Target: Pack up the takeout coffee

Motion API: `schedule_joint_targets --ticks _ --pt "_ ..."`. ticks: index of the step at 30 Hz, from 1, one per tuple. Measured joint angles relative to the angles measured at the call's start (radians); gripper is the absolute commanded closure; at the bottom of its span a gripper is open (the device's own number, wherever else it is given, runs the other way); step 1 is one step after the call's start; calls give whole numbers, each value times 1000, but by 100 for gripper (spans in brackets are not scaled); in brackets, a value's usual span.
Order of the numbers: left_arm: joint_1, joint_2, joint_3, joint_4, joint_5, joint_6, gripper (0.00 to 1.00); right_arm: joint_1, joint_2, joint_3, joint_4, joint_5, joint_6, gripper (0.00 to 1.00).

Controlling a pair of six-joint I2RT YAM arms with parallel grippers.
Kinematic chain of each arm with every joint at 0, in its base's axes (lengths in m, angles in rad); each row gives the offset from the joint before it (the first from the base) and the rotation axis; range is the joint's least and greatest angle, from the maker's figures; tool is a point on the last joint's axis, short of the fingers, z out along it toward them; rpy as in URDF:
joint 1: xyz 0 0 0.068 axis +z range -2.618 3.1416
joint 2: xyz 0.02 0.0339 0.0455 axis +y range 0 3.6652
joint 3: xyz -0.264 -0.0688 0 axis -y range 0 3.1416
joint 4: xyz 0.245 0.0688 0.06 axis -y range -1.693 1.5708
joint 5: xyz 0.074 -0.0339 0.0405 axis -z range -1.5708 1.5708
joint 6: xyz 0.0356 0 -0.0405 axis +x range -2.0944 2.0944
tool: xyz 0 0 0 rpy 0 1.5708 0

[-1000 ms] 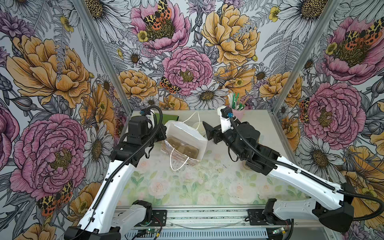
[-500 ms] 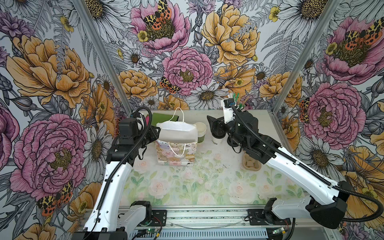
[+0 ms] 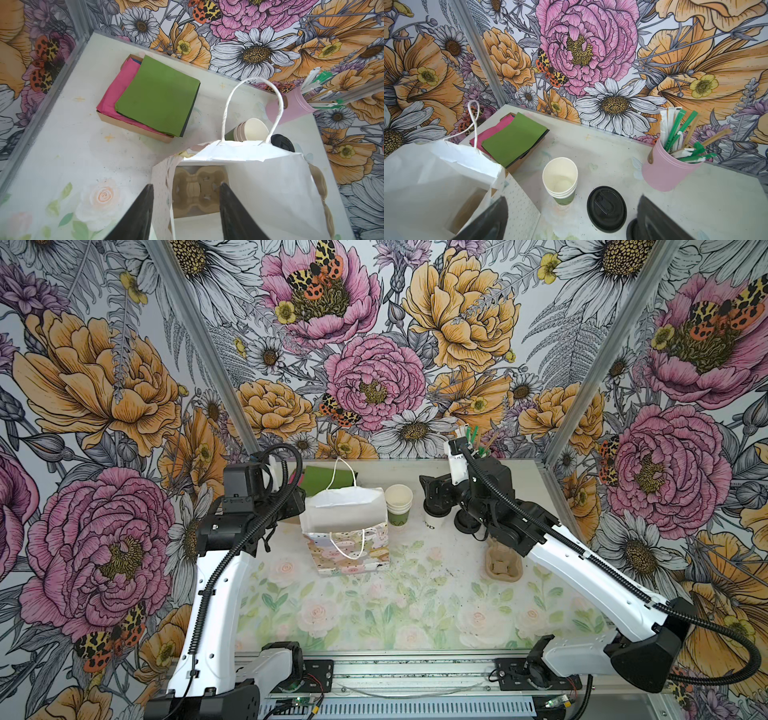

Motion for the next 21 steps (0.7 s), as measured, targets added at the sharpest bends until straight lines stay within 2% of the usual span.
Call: schedule_joint_targets --ticks 6,12,21 --pt "-2 53 23 -80 -15 43 48 -76 99 67 -108 -39 0 1" --pt "-24 118 23 -127 -30 57 53 -126 176 101 -200 -71 -4 1" --pt "-56 163 23 -145 -41 72 71 -165 216 107 -261 -115 -7 1"
